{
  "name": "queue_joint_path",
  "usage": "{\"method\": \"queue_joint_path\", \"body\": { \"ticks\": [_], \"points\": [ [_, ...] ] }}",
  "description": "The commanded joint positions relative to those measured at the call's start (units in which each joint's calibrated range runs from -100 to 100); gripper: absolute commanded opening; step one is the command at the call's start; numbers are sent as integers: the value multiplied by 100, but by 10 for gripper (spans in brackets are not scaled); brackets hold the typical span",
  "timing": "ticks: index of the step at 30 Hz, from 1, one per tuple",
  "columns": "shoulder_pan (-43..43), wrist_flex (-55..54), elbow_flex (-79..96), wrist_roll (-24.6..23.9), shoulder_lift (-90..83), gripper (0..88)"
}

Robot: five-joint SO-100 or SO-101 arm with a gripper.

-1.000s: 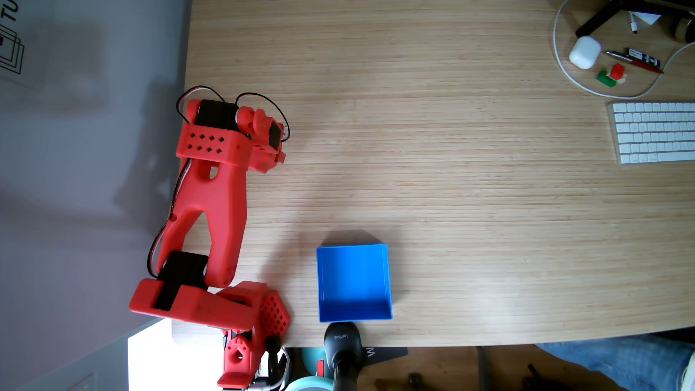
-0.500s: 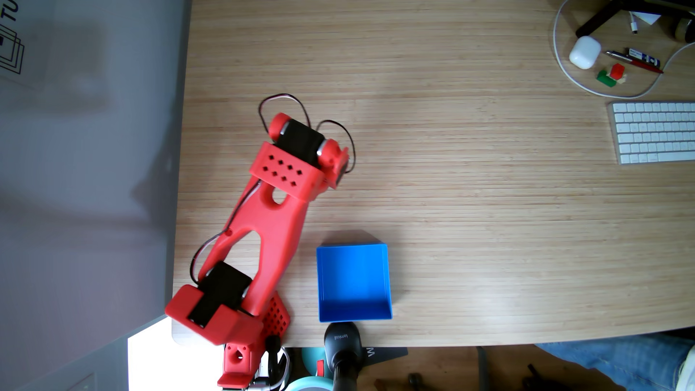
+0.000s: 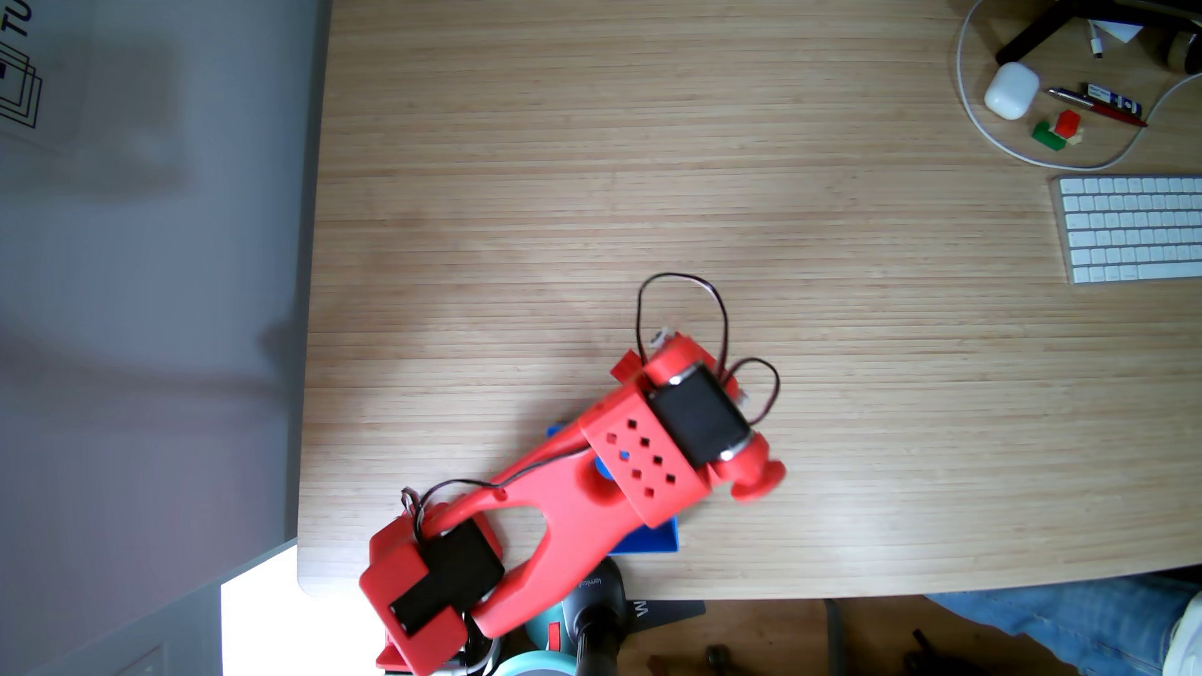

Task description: Put the red lego brick in blue bin

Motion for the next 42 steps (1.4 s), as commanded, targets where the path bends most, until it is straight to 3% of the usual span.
{"method": "queue_joint_path", "body": {
  "ticks": [1,21,42],
  "points": [
    [600,162,-362,200,-253,1],
    [1906,284,-99,645,-269,1],
    [1927,89,2733,933,-2573,1]
  ]
}}
